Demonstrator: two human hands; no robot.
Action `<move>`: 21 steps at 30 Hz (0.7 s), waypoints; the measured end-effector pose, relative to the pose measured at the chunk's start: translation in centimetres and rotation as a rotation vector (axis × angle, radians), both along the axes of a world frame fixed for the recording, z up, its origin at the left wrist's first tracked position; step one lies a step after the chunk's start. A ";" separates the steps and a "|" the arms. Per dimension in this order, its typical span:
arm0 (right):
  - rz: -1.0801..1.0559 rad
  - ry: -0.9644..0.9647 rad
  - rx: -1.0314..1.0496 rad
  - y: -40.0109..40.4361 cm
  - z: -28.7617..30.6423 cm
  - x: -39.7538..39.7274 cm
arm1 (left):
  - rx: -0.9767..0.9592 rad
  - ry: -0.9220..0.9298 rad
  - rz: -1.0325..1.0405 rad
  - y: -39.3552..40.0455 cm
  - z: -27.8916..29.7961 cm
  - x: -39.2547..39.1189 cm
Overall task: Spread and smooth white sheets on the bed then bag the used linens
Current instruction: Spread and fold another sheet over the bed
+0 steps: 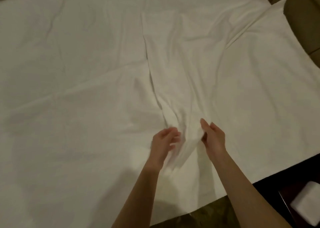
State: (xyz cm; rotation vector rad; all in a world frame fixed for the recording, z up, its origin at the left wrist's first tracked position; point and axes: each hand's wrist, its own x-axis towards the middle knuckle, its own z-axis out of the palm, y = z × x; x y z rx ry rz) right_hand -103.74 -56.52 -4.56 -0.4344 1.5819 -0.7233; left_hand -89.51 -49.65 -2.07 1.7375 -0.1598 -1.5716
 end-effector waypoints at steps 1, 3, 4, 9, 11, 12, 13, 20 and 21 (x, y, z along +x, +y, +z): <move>-0.008 0.016 0.038 0.9 -0.4 -1.0 | 0.028 0.020 -0.039 0.6 -0.1 -0.3; -0.033 0.094 0.102 2.2 -1.5 -1.7 | 0.092 0.052 -0.111 2.3 -0.6 -0.4; -0.054 0.144 0.123 2.4 -1.9 -1.5 | 0.119 0.062 -0.116 3.3 -0.9 -0.3; -0.267 0.356 -0.089 1.1 -1.3 1.2 | 0.182 0.032 0.040 8.7 -1.7 3.7; -0.150 0.485 -0.258 1.8 -0.3 2.9 | 0.180 -0.026 0.084 11.6 -2.0 6.2; -0.038 0.546 -0.343 2.7 0.2 4.1 | 0.181 -0.057 0.105 13.3 -2.1 7.5; 0.089 0.584 -0.432 4.0 0.8 5.5 | 0.184 -0.090 0.129 15.2 -2.2 8.8; 1.250 0.608 -0.671 23.3 -1.7 18.3 | 0.232 -0.220 0.214 30.7 -2.6 18.9; 1.409 0.622 -0.654 26.7 -2.5 19.8 | 0.244 -0.231 0.219 33.2 -2.8 20.5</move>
